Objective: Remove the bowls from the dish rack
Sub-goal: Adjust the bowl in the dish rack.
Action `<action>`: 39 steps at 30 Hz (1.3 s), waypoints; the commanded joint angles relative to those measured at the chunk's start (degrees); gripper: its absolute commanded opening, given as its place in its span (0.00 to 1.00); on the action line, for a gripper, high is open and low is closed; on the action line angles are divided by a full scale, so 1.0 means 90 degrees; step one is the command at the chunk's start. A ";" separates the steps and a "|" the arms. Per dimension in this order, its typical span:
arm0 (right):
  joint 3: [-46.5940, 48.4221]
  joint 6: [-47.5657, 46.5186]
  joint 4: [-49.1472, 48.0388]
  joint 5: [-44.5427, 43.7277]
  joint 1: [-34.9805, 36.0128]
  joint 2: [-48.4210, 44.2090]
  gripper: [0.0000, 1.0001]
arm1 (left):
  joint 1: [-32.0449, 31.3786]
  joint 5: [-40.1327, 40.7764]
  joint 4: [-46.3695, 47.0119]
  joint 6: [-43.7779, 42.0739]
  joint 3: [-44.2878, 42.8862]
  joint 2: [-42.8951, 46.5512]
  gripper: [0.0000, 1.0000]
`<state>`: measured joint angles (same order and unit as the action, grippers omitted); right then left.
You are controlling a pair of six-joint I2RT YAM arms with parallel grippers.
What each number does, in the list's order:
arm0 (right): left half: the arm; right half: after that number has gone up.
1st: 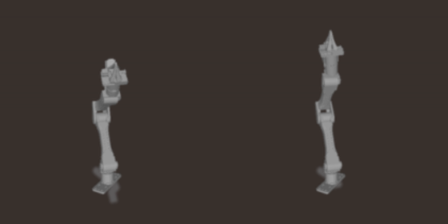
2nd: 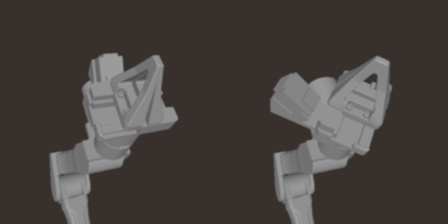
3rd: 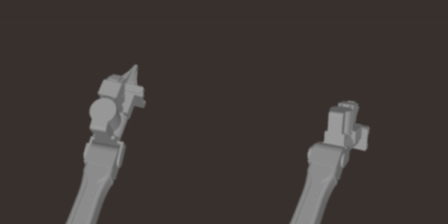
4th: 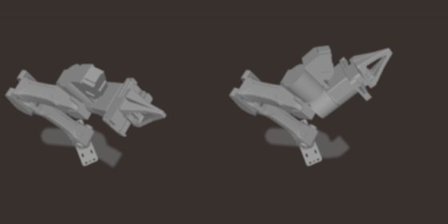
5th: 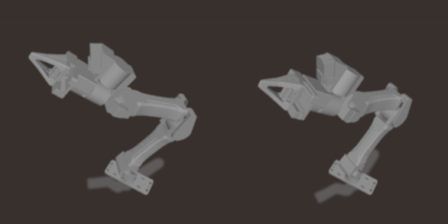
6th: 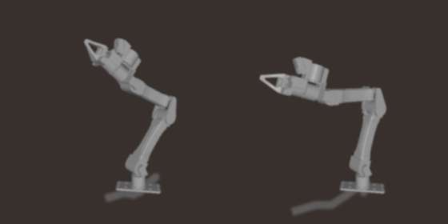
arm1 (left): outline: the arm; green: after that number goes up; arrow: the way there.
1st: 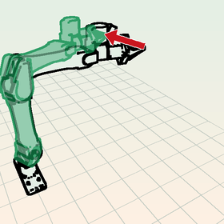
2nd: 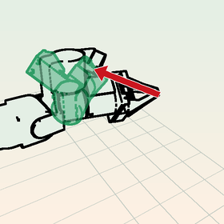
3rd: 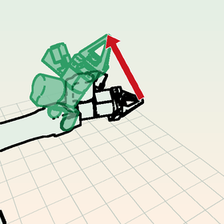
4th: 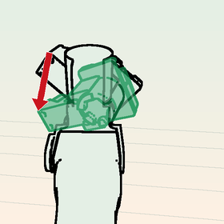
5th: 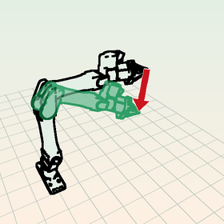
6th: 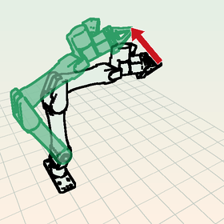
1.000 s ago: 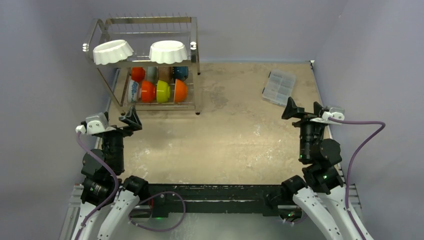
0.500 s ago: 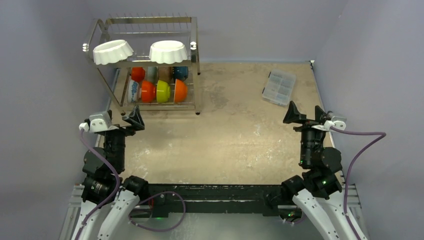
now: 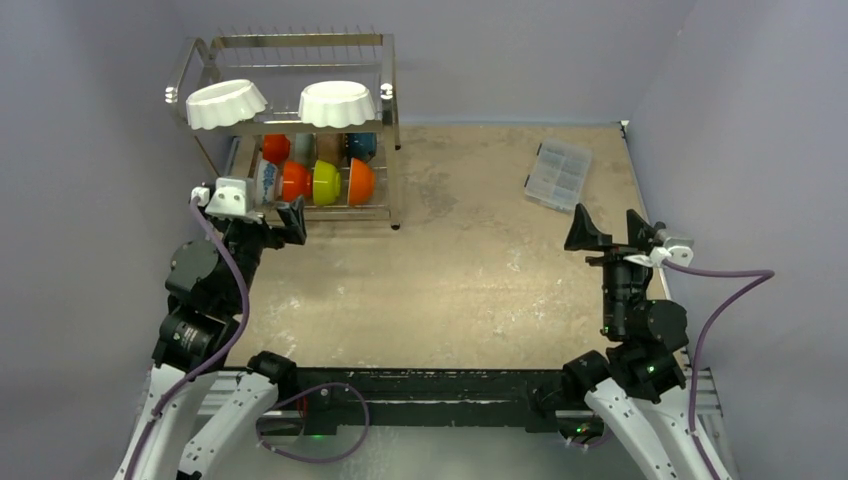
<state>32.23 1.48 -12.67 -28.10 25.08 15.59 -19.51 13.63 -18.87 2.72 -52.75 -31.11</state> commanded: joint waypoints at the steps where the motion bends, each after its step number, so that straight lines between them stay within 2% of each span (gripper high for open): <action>1: 0.0079 0.0016 -0.0180 0.0259 0.0026 -0.0141 0.99 | 0.0027 -0.0408 -0.0245 -0.0722 -0.0693 -0.0353 0.99; 6: 0.0045 -0.0006 -0.0234 0.0460 0.0026 -0.0136 0.99 | 0.0026 -0.0845 -0.0487 -0.1726 -0.1404 -0.1031 0.99; 16: -0.0061 -0.0058 -0.0319 0.0780 0.0035 0.0041 0.99 | 0.0023 -0.1867 -0.0189 -0.3778 -0.2822 -0.2475 0.99; 25: -0.0173 -0.0091 -0.0432 0.0921 0.0055 -0.0009 0.99 | 0.0030 -0.2346 -0.0341 -0.5008 -0.3378 -0.3406 0.99; 34: -0.0197 -0.0094 -0.0451 0.0954 0.0070 0.0096 0.99 | 0.0029 -0.2599 -0.0435 -0.5720 -0.3836 -0.3963 0.99; 39: -0.0192 -0.0112 -0.0466 0.0944 0.0066 0.0196 0.99 | 0.0028 -0.2879 -0.1174 -0.5808 -0.4551 -0.4434 0.98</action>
<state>30.61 1.43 -14.11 -19.97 25.45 16.23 -19.51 -8.84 -24.60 -47.07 -87.81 -68.60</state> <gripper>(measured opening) 0.987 0.987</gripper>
